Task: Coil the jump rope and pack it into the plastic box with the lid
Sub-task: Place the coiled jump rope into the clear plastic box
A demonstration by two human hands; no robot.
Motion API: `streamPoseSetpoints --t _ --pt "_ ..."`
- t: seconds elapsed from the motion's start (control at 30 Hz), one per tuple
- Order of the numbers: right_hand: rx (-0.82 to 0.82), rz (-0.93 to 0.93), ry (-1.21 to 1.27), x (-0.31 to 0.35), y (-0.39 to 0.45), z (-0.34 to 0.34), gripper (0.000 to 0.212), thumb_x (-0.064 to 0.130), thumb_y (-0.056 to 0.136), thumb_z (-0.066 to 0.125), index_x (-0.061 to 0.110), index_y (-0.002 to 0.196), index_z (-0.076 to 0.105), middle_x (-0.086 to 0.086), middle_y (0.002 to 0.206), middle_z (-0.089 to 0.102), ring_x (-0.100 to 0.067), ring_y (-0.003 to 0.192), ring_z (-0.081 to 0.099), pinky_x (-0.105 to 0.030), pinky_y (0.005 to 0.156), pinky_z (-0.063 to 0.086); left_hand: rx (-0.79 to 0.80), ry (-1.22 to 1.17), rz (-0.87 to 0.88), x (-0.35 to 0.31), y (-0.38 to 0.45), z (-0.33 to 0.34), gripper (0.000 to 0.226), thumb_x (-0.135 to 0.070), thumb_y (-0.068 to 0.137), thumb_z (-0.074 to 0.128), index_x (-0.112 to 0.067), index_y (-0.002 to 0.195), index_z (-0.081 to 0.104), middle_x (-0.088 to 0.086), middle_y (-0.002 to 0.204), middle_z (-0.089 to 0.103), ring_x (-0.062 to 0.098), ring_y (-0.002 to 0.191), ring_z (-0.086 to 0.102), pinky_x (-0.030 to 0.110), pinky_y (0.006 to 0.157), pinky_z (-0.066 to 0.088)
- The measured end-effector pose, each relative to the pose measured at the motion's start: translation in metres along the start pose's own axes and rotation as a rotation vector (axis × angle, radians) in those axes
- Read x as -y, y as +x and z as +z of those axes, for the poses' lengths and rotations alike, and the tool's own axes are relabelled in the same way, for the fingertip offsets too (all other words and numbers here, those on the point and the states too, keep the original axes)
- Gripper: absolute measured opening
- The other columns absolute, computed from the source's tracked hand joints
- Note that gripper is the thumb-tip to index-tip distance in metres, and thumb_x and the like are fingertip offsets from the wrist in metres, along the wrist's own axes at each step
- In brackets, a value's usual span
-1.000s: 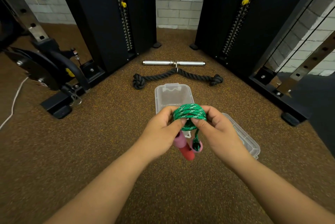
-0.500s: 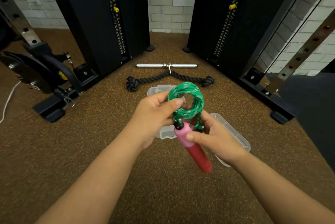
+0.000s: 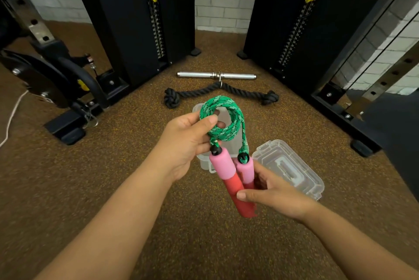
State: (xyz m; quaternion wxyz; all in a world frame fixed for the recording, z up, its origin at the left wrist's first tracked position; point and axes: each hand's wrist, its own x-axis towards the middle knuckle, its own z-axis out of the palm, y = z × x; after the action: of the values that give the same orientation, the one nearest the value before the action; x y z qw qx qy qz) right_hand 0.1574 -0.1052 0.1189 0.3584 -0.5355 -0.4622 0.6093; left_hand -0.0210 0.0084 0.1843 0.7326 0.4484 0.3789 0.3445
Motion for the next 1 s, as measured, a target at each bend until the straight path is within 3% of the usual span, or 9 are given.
streamPoseSetpoints --t 0.13,0.23,0.4,0.47,0.57,0.63,0.77,0.9,1.0 --pt "-0.034 0.034 0.138 -0.011 0.003 0.008 0.044 0.019 0.081 0.063 0.024 0.123 0.055 0.002 0.112 0.069 -0.008 0.101 0.063 -0.02 0.081 0.05 -0.032 -0.045 -0.018 0.005 0.009 -0.009 0.021 -0.01 0.09 0.056 -0.007 0.109 0.065 0.011 0.099 0.074 0.022 0.087 0.072 0.034 0.074 0.06" --pt "-0.113 0.045 0.306 -0.017 0.017 0.012 0.048 0.039 0.077 0.066 0.023 0.122 0.059 -0.006 0.116 0.068 -0.017 0.102 0.063 -0.025 0.081 0.051 -0.05 -0.076 -0.049 0.015 0.02 -0.013 0.018 -0.01 0.09 0.055 -0.008 0.105 0.065 0.007 0.091 0.074 0.018 0.077 0.073 0.031 0.068 0.06" --pt "-0.136 0.016 0.517 -0.022 0.052 0.023 0.05 0.037 0.081 0.058 0.021 0.128 0.054 -0.009 0.127 0.062 -0.027 0.116 0.057 -0.045 0.1 0.044 -0.075 -0.076 -0.115 0.031 0.055 -0.013 0.011 -0.009 0.09 0.055 -0.009 0.095 0.065 0.005 0.081 0.073 0.015 0.067 0.07 0.029 0.061 0.058" --pt "-0.131 0.003 0.455 -0.029 0.061 0.022 0.052 0.043 0.076 0.067 0.022 0.122 0.058 -0.01 0.116 0.067 -0.025 0.102 0.061 -0.043 0.09 0.051 -0.098 -0.081 -0.141 0.033 0.078 -0.015 0.015 -0.008 0.09 0.056 -0.003 0.102 0.063 0.009 0.086 0.071 0.018 0.07 0.069 0.029 0.059 0.058" --pt "-0.136 -0.001 0.289 -0.037 0.076 0.012 0.058 0.031 0.063 0.079 0.016 0.114 0.056 -0.004 0.096 0.068 -0.015 0.087 0.063 -0.029 0.074 0.053 -0.123 -0.057 -0.207 0.039 0.117 -0.017 0.023 -0.007 0.089 0.058 0.001 0.111 0.06 0.014 0.098 0.069 0.022 0.079 0.067 0.03 0.06 0.059" --pt "-0.18 0.004 0.216 -0.044 0.092 0.0 0.056 0.024 0.062 0.079 0.014 0.111 0.054 -0.002 0.093 0.068 -0.012 0.085 0.064 -0.028 0.076 0.054 -0.105 0.011 -0.239 0.044 0.145 -0.014 0.017 -0.007 0.09 0.058 -0.001 0.105 0.061 0.015 0.1 0.069 0.023 0.08 0.067 0.031 0.062 0.058" --pt "-0.332 -0.018 0.138 -0.057 0.135 -0.029 0.047 0.016 0.067 0.077 0.017 0.109 0.056 -0.01 0.099 0.068 -0.019 0.091 0.064 -0.045 0.089 0.054 -0.03 0.117 -0.214 0.045 0.197 -0.008 0.024 -0.008 0.091 0.056 0.0 0.113 0.059 0.017 0.108 0.068 0.027 0.09 0.066 0.036 0.074 0.057" --pt "-0.394 -0.029 0.06 -0.064 0.182 -0.055 0.041 0.005 0.079 0.071 0.017 0.113 0.052 -0.004 0.096 0.064 -0.012 0.087 0.06 -0.029 0.079 0.053 0.046 0.13 -0.135 0.045 0.239 -0.006 0.017 -0.008 0.092 0.053 -0.004 0.107 0.06 0.009 0.096 0.068 0.022 0.087 0.065 0.036 0.081 0.055" --pt "-0.435 -0.029 -0.019 -0.074 0.21 -0.065 0.037 0.006 0.082 0.068 0.016 0.113 0.05 0.001 0.089 0.06 -0.008 0.079 0.056 -0.021 0.069 0.048 0.011 0.139 -0.091 0.063 0.268 -0.014 0.016 -0.009 0.093 0.052 -0.006 0.104 0.062 0.009 0.096 0.068 0.022 0.088 0.065 0.039 0.089 0.051"
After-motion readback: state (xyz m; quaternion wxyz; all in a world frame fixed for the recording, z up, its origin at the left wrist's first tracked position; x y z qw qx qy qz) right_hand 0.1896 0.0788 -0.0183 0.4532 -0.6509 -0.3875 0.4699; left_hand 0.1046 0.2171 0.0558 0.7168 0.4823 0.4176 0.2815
